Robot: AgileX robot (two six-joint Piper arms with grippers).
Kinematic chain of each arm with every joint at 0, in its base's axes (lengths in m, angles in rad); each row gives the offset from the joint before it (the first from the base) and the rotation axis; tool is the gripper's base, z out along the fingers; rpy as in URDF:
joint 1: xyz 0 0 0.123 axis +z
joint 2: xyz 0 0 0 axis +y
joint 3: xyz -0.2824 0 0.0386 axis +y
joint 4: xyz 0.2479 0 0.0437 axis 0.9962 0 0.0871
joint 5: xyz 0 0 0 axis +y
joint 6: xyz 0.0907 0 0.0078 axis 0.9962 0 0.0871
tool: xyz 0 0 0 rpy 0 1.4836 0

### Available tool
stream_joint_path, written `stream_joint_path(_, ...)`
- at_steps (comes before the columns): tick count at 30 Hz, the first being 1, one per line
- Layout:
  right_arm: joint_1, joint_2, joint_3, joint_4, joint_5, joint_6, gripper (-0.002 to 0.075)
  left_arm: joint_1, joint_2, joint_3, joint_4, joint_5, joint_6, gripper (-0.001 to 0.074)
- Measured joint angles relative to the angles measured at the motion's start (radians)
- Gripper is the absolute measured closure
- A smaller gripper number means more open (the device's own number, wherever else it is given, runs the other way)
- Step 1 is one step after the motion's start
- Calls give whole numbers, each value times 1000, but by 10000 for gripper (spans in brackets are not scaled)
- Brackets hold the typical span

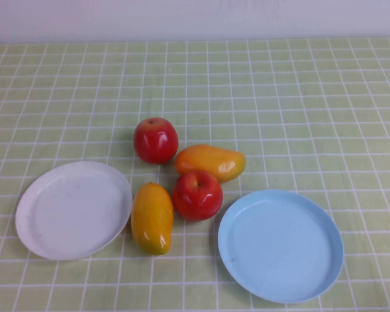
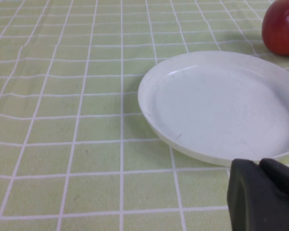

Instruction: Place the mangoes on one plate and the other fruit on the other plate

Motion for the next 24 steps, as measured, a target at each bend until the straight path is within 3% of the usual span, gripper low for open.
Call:
stream_joint_path(10,0,0,0,0,0,0,742,0,0,0,-7,-48,-1,734)
stream_joint_path(19,0,0,0,0,0,0,742,0,0,0,-224,-258,-93,734)
stream_joint_path(24,0,0,0,0,0,0,742,0,0,0,-265,-289,-173,734)
